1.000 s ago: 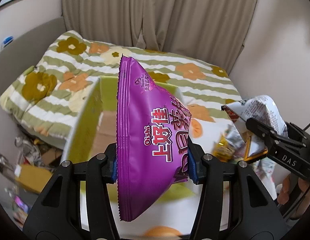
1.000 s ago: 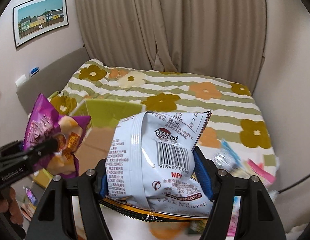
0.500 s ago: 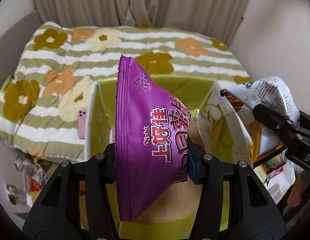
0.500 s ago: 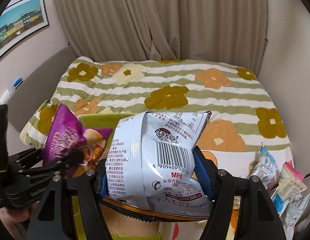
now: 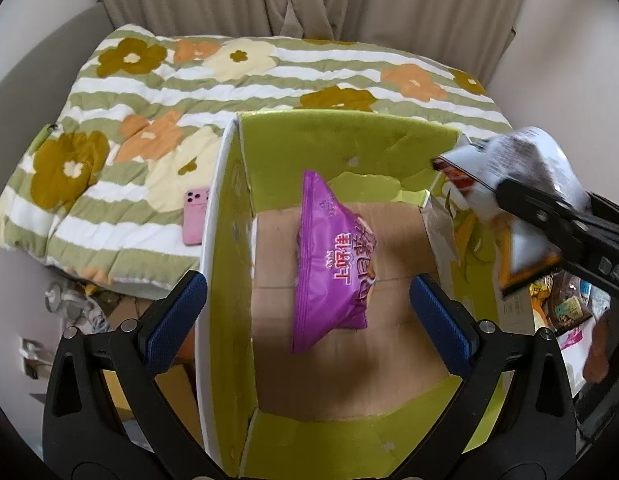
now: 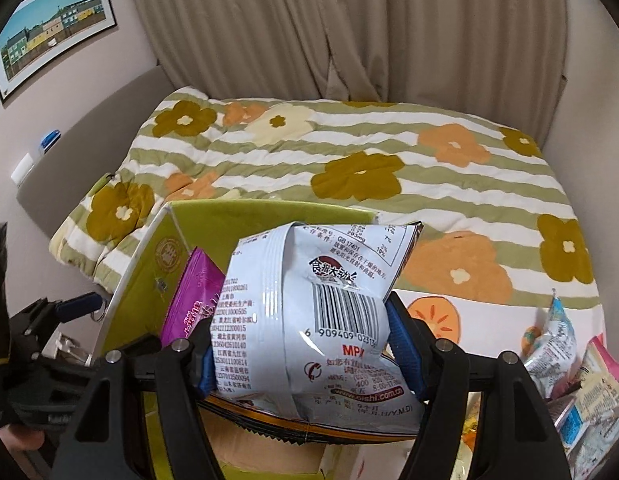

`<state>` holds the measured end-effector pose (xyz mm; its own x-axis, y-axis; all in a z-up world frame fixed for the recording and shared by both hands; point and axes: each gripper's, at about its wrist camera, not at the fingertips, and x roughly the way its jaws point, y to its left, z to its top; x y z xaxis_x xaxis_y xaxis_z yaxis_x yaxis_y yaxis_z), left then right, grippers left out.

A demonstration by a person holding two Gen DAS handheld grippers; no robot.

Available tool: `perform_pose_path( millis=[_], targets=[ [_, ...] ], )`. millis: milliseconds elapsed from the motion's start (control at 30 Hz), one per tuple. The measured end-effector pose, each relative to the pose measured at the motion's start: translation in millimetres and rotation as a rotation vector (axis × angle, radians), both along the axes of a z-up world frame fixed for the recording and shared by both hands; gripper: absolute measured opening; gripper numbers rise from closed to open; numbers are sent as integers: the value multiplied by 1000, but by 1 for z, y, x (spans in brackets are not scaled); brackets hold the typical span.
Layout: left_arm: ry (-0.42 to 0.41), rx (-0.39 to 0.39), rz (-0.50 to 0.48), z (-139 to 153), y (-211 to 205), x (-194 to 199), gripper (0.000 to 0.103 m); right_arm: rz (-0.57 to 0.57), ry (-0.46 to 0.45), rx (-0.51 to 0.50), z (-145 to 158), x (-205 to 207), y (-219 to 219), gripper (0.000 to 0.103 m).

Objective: Organize snacks
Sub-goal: 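Release the purple bag into the box with left tool while right tool drops the white bag in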

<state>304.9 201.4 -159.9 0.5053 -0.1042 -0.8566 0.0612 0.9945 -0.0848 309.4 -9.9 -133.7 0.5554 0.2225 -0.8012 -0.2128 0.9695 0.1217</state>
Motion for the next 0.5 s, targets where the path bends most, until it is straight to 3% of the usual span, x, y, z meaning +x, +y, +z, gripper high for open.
perform_pose_path(
  millis=[300, 367, 433, 500],
  targets=[
    [15, 8, 45, -8, 2, -7, 101, 58, -32, -12, -11, 14, 19, 68],
    [20, 5, 51, -10, 3, -7, 101, 58, -30, -17, -15, 20, 21, 74],
    [23, 1, 53, -11, 3, -7, 101, 68, -25, -6, -18, 25, 22, 99],
    [24, 2, 56, -12, 4, -8, 101, 82, -36, -21, -16, 24, 24, 102]
  ],
)
